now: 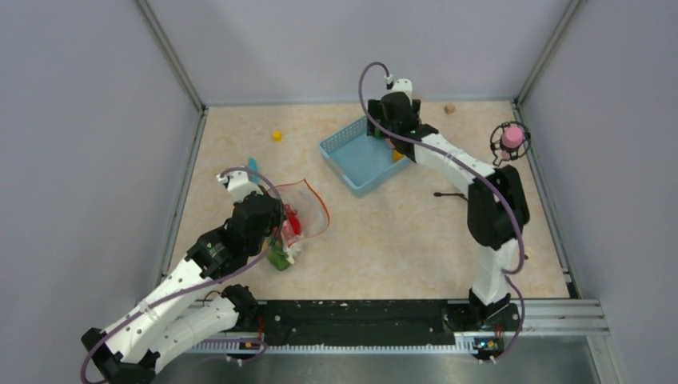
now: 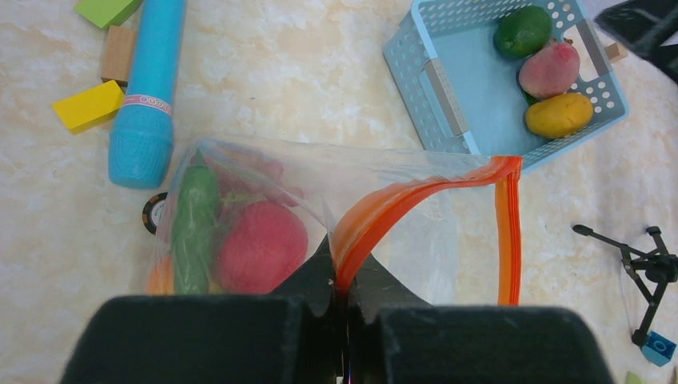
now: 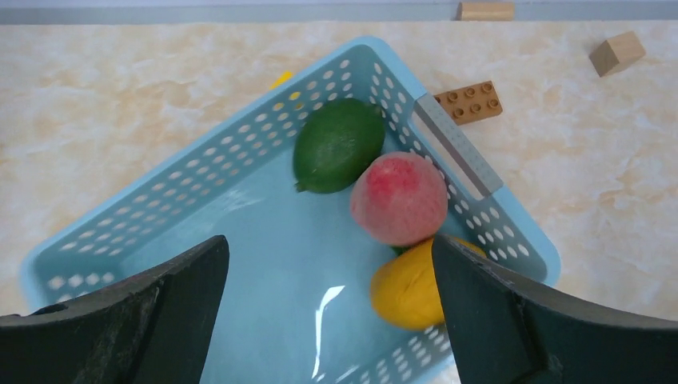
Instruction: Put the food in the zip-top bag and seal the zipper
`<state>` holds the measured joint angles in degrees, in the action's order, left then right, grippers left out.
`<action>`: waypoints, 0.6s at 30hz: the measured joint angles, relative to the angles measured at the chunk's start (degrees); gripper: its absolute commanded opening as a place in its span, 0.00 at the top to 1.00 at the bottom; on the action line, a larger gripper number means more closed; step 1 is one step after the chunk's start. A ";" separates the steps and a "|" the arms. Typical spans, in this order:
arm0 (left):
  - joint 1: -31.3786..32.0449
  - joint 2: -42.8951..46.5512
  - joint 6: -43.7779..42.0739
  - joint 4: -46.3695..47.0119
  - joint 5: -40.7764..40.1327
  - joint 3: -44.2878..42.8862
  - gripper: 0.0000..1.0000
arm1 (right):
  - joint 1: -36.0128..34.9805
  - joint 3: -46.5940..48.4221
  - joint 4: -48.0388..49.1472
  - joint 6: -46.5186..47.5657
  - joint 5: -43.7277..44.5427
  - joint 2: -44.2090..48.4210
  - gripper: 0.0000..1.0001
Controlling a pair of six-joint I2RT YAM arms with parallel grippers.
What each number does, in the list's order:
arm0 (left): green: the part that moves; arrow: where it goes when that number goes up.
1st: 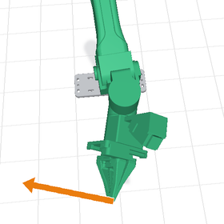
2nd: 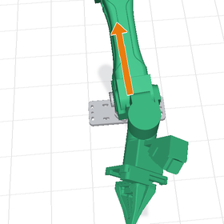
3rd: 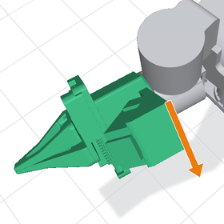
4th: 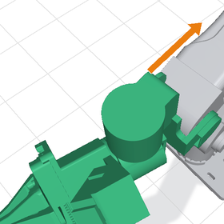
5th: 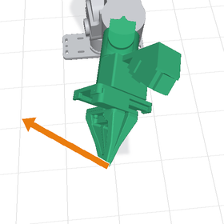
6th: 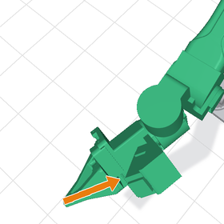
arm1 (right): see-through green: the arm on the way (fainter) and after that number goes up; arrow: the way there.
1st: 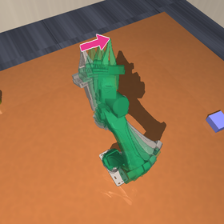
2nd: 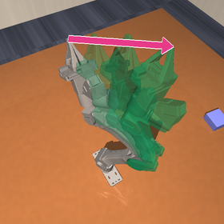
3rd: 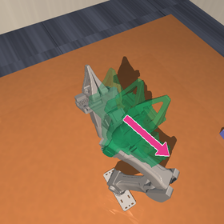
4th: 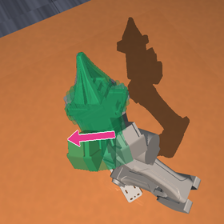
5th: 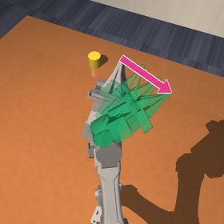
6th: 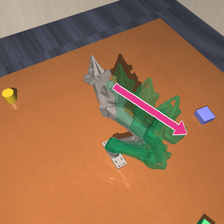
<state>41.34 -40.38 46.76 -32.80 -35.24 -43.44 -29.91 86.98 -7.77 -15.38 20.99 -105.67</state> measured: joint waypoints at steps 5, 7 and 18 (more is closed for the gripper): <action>0.00 -1.36 -0.15 1.07 0.39 0.00 1.00 | 1.68 7.48 -1.99 0.90 4.79 -13.79 0.08; 0.00 -2.03 -0.22 1.49 0.50 0.00 1.00 | 2.05 9.09 -3.06 0.90 5.99 -17.84 0.08; 0.00 -3.39 -0.42 2.27 0.90 0.00 1.00 | 3.61 13.42 -2.08 2.16 10.91 -25.00 0.15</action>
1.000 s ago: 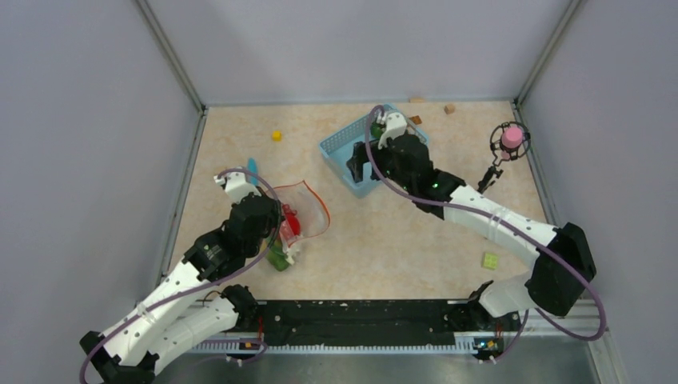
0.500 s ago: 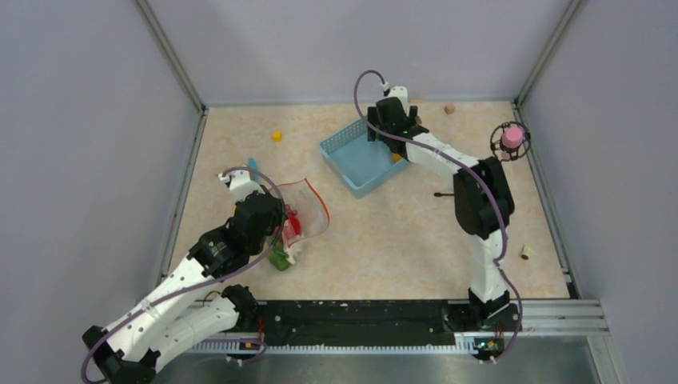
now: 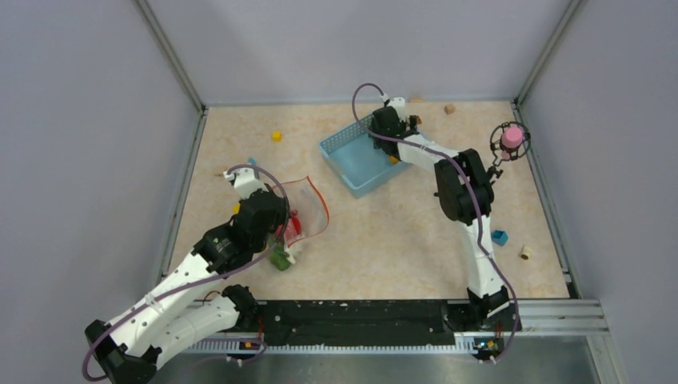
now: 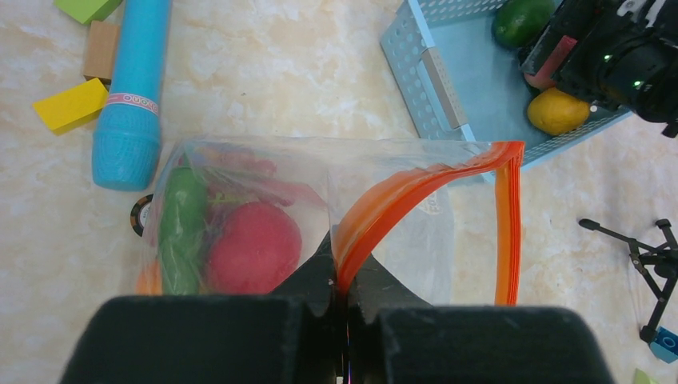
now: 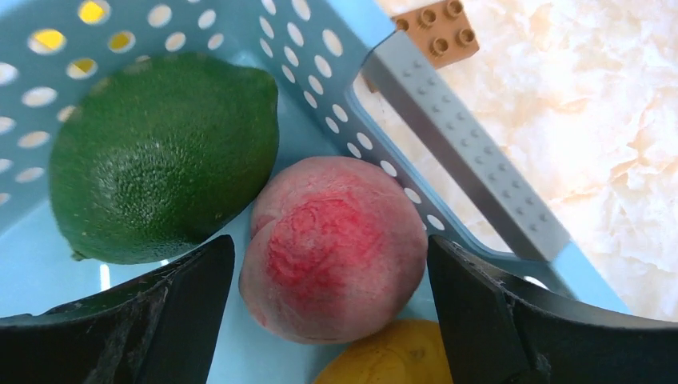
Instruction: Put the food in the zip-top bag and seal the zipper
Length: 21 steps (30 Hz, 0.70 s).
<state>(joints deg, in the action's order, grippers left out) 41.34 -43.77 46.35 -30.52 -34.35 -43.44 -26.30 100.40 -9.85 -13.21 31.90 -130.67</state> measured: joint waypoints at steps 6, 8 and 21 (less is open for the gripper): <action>0.00 0.00 -0.02 0.04 0.00 0.00 1.00 | 0.13 0.46 1.88 1.57 -0.17 -1.88 0.35; 0.00 0.00 -0.02 0.04 0.00 0.00 1.00 | 0.20 0.46 2.16 1.68 -0.50 -1.88 0.44; 0.00 0.04 -0.02 0.07 0.24 0.00 1.00 | 0.17 -13.97 12.07 4.02 -7.17 8.70 0.57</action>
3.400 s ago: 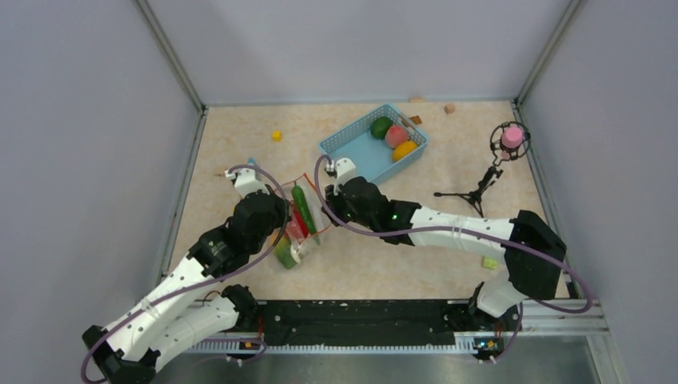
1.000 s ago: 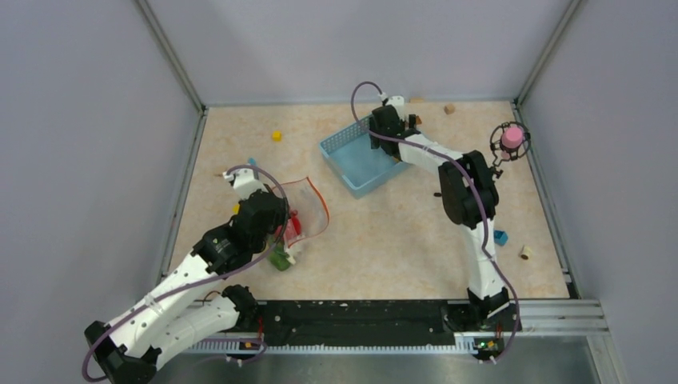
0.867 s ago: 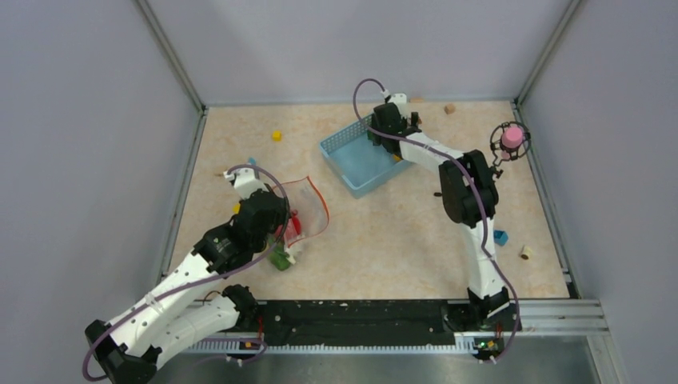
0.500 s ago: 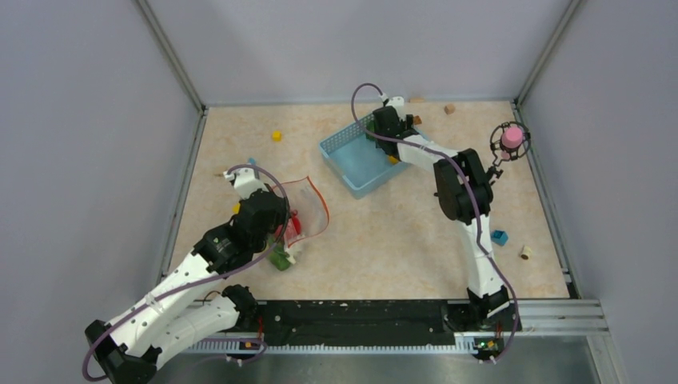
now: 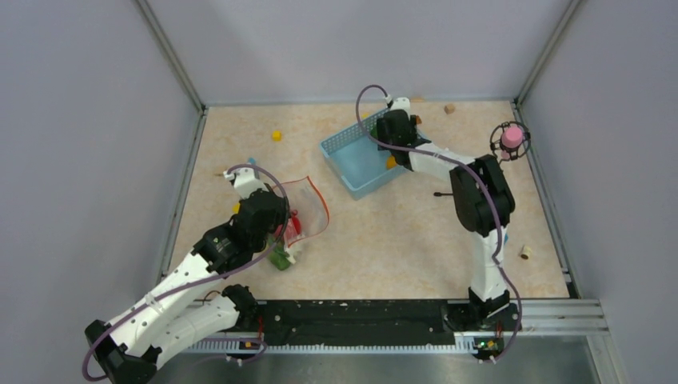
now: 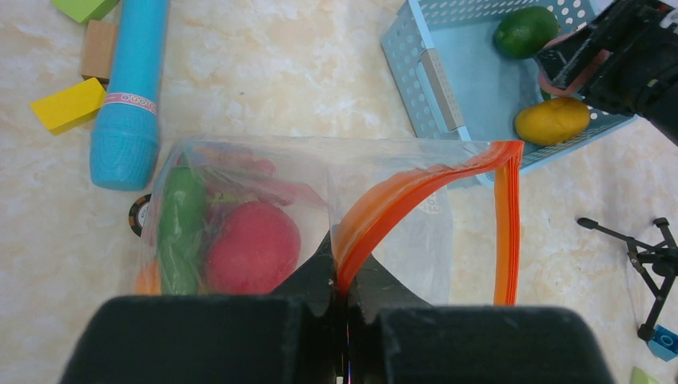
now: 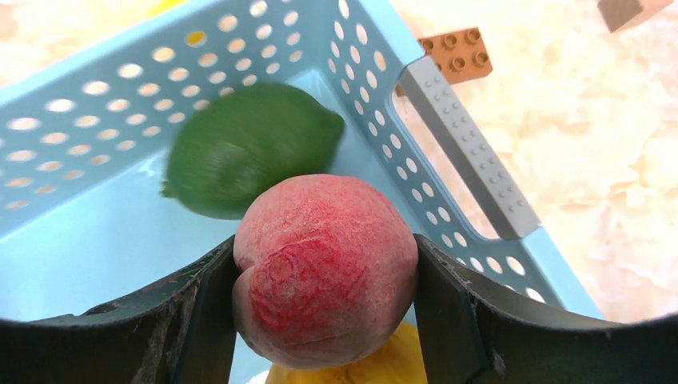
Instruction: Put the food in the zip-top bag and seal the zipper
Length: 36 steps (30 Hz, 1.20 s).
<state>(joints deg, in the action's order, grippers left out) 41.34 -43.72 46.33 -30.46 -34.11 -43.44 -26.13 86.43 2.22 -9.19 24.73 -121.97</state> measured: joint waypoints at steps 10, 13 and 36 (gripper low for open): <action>0.00 0.13 0.02 0.00 0.20 0.00 1.00 | -0.55 -9.22 6.49 0.66 -8.50 14.67 0.59; 0.00 0.39 0.02 -0.07 0.20 0.00 1.00 | -1.62 -11.50 6.75 0.70 -11.06 19.19 0.58; 0.00 2.99 0.07 -1.07 0.85 0.02 1.00 | -32.35 -27.30 13.97 -8.94 -38.47 34.95 0.36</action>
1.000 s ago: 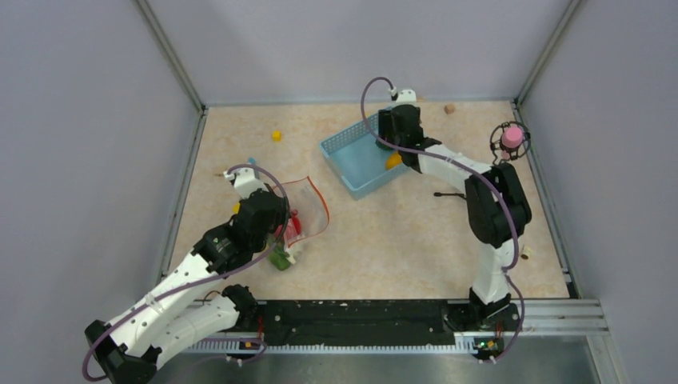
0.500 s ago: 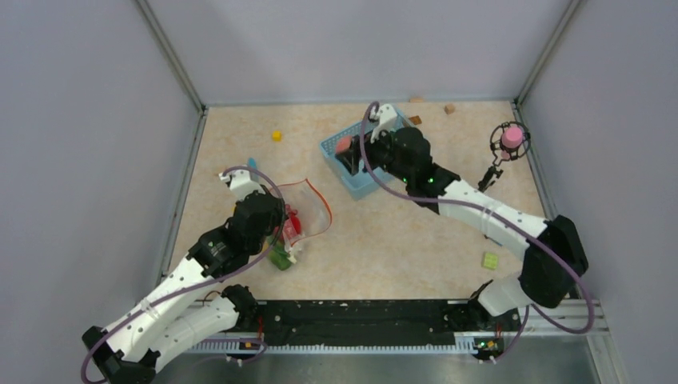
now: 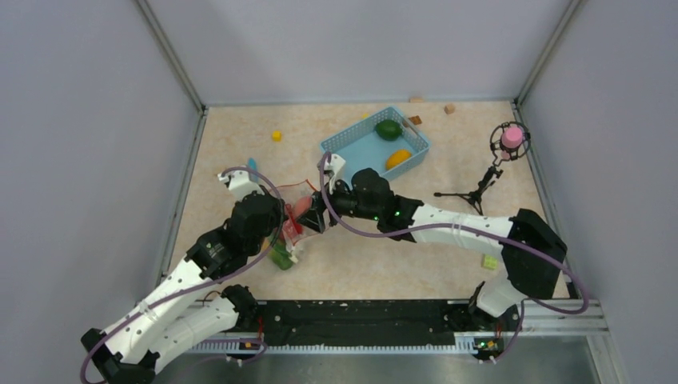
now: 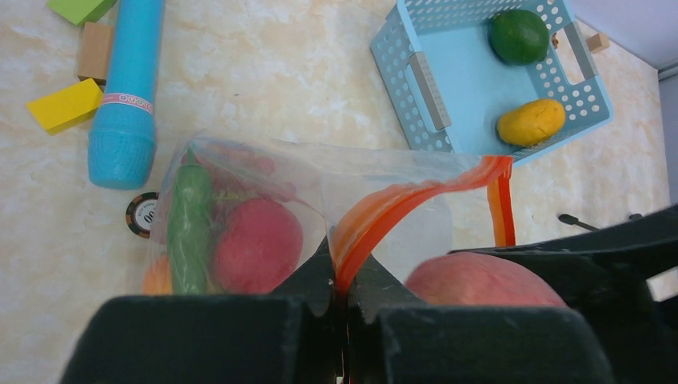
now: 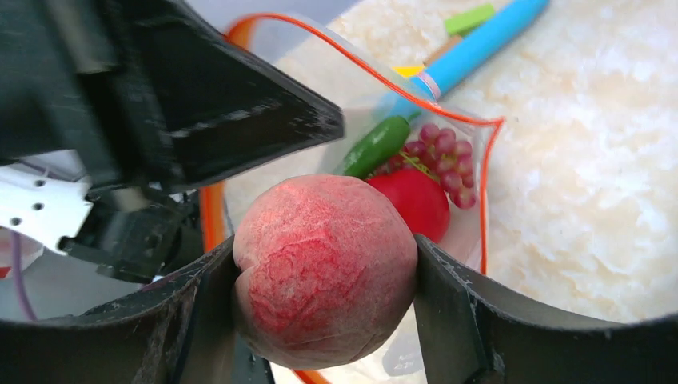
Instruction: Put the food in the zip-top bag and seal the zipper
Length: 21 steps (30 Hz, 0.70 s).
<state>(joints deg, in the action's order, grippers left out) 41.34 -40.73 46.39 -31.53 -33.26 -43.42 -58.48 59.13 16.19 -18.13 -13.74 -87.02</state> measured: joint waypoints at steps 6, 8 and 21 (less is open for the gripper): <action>0.00 0.24 0.02 0.02 0.70 0.00 1.00 | -0.85 0.24 -0.50 -2.82 4.09 -3.19 0.08; 0.00 0.24 0.02 0.02 0.87 0.00 1.00 | -1.25 1.07 -1.36 -3.45 5.86 -3.56 0.04; 0.00 2.23 0.04 -0.11 0.90 0.33 1.00 | -1.42 4.81 -9.11 -3.80 12.09 -2.80 0.01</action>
<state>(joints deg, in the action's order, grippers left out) 41.34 -38.50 46.44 -31.64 -32.36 -43.09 -59.90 63.94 7.07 -21.93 -1.65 -89.82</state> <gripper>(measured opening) 0.010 0.988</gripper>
